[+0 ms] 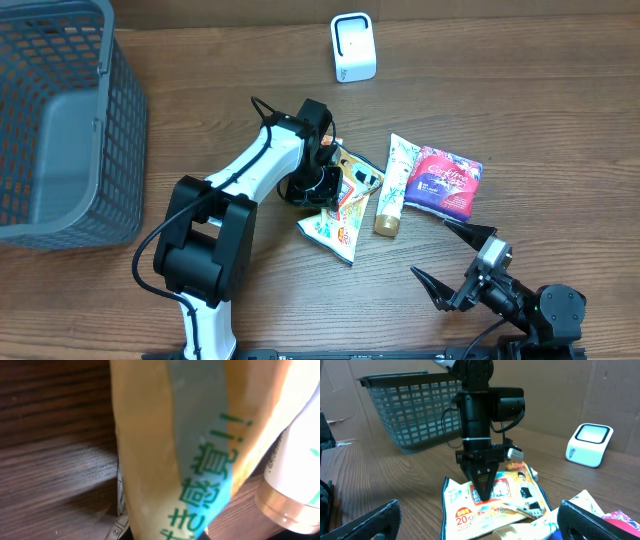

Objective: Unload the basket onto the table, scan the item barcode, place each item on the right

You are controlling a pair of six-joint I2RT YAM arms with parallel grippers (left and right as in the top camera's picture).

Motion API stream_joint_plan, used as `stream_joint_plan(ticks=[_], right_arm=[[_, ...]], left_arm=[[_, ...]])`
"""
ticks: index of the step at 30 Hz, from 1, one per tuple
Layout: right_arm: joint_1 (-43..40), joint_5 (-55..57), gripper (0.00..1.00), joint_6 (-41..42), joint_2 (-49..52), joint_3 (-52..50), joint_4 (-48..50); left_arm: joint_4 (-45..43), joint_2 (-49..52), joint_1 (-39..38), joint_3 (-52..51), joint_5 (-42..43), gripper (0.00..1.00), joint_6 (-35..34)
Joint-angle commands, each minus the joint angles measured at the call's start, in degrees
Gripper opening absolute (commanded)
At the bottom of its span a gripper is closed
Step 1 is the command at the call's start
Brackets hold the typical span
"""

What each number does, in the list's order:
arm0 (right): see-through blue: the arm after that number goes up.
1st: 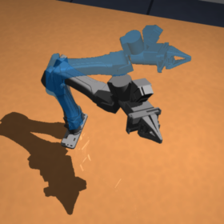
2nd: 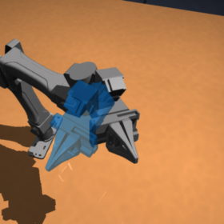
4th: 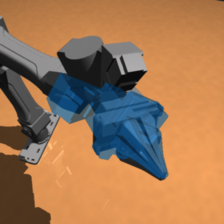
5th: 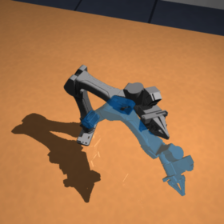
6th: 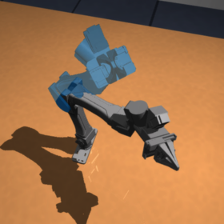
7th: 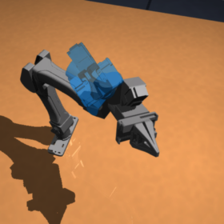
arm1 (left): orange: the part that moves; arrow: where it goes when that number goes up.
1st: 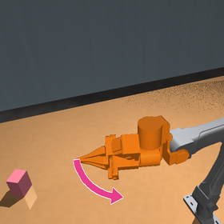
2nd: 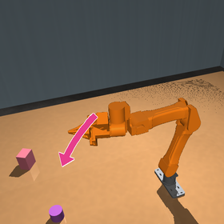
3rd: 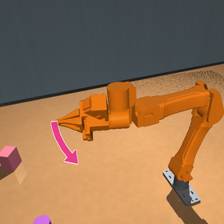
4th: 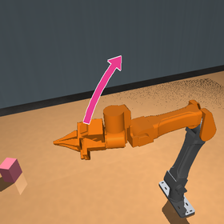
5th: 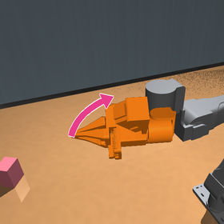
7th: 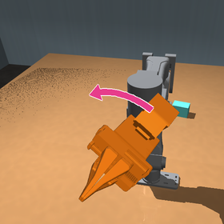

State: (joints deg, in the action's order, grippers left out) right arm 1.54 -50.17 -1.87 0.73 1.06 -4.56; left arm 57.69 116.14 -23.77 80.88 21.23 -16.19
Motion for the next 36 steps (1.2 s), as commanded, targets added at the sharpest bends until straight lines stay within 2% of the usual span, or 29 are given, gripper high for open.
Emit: stream_joint_plan(ticks=[1,3,6,8,13,16,17,18,19,20,21,22,25,28,33,36], right_arm=[[-0.02,-0.09,1.0,0.17,-0.35,-0.59,0.17],[0.0,-0.11,1.0,0.2,-0.35,-0.59,0.17],[0.0,-0.2,1.0,0.22,-0.35,-0.59,0.17],[0.0,-1.64,1.0,0.24,-0.35,-0.59,0.13],[0.0,-1.86,1.0,0.24,-0.35,-0.59,0.13],[0.0,-5.09,1.0,0.39,-0.35,-0.59,0.07],[0.0,-9.38,1.0,0.42,-0.35,-0.59,-0.13],[0.0,-12.85,1.0,0.39,-0.35,-0.59,-0.07],[0.0,-17.14,1.0,0.39,-0.35,-0.59,0.46],[0.0,-18.62,1.0,0.39,-0.35,-0.59,0.94],[0.0,-21.49,1.0,0.39,-0.35,-0.59,1.22],[0.0,-23.87,1.0,0.37,-0.35,-0.59,1.42],[0.0,-26.99,1.0,0.39,-0.35,-0.59,6.03],[0.0,-30.51,1.0,0.96,-0.35,-0.57,13.86],[-0.02,-26.77,1.0,9.42,-0.35,-0.57,32.39],[-0.02,-22.34,1.0,9.79,-0.35,-0.57,33.48]], left_arm=[[4.85,-0.02,0.22,7.82,-0.68,0.04,-1.27],[9.66,-0.37,0.11,16.5,-4.22,0.04,-4.68],[14.23,-0.39,0.11,23.98,-10.88,0.04,-9.38],[17.49,-0.39,0.09,28.96,-19.3,0.04,-12.94],[20.63,-0.26,-0.55,30.91,-26.77,0.04,-14.53],[24.28,-0.17,-1.73,30.82,-35.52,0.04,-18.58],[24.48,-0.17,-1.77,30.82,-36.13,0.07,-18.58],[24.48,-0.17,-1.73,30.82,-36.2,0.25,-18.64],[24.35,-0.17,-1.11,30.82,-35.41,0.49,-18.78],[24.22,-0.17,-0.59,30.84,-34.53,0.59,-18.78],[23.82,-0.17,0.94,30.82,-30.84,0.78,-18.8],[23.37,-0.17,2.69,30.84,-26.16,0.84,-18.75],[23.1,-0.17,7.08,30.82,-18.93,0.86,-18.49],[24.28,-0.17,9.73,30.82,-18.38,0.87,-18.49],[25.24,-0.17,10.73,30.82,-18.45,0.88,-16.5],[25.22,-0.17,10.62,30.82,-18.4,0.89,-16.37]])
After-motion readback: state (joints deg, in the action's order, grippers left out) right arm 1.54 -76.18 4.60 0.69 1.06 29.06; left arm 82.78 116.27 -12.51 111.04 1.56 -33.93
